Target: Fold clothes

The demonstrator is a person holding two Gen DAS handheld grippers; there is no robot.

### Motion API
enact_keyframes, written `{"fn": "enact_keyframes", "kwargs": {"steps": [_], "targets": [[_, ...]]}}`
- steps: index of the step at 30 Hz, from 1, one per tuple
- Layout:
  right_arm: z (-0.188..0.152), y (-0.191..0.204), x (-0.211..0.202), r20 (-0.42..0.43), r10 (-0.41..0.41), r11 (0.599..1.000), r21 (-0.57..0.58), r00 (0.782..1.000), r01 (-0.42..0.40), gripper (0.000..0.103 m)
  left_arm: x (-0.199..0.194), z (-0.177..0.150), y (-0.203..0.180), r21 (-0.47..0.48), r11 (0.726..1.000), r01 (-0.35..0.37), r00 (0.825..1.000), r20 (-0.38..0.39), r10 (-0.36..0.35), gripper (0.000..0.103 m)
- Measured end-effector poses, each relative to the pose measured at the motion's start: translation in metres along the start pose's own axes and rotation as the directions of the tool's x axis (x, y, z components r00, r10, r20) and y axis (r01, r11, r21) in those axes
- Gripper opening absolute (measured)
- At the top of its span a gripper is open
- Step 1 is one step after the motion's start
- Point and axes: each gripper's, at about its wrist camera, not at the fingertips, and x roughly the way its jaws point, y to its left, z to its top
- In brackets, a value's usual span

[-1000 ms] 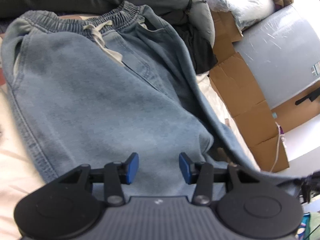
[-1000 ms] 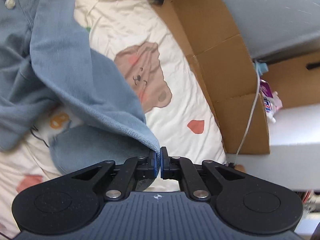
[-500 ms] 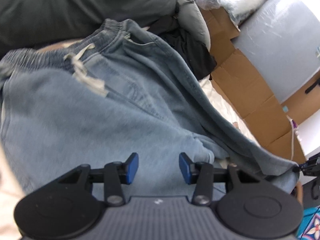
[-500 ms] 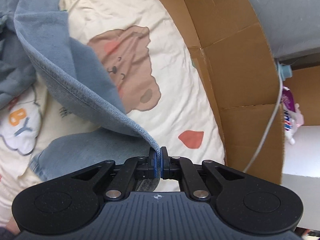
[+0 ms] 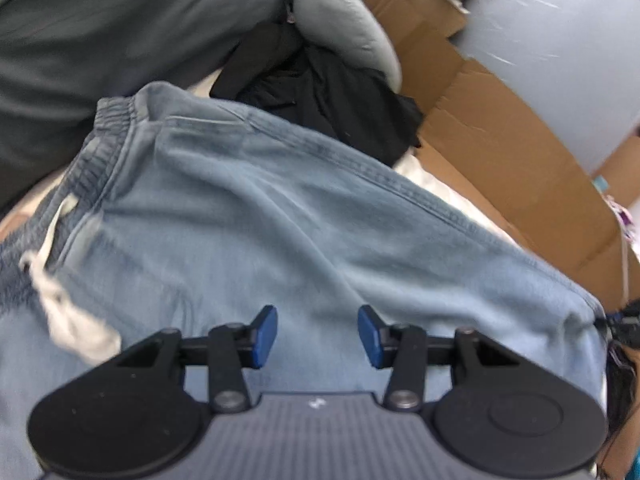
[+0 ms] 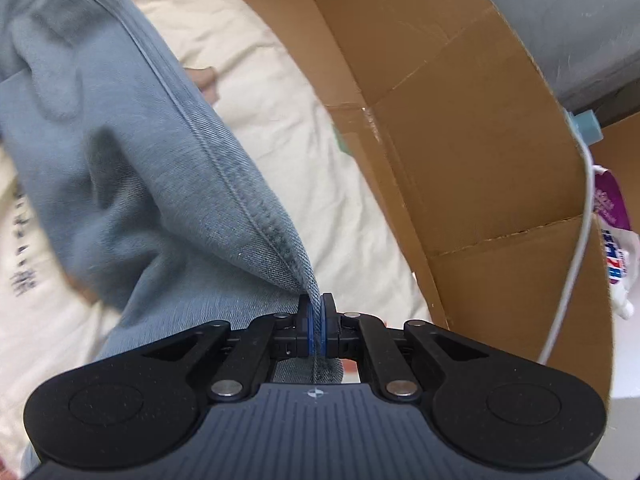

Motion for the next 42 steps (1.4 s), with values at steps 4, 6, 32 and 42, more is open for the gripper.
{"fn": "enact_keyframes", "kwargs": {"steps": [4,6,32,42], "targets": [[0.002,-0.007,0.038,0.009,0.007,1.0,0.019,1.0,-0.007,0.001,0.031,0.029,-0.003,0.004,0.999,-0.054,0.998,-0.012,0.054,0.047],[0.003,-0.009,0.055,0.01,0.012,0.999,0.03,1.0,-0.012,0.001,0.047,0.043,-0.007,0.016,0.997,-0.077,0.997,-0.018,0.078,0.047],[-0.022,-0.061,0.055,0.148,-0.002,0.911,0.407,0.989,-0.059,0.043,0.15,0.112,-0.039,0.014,0.975,-0.223,0.973,-0.06,0.223,0.051],[-0.038,-0.073,0.02,0.21,0.076,0.814,0.552,0.975,-0.182,0.046,0.085,0.089,-0.085,0.06,0.984,-0.165,0.982,-0.083,0.17,0.043]]}}
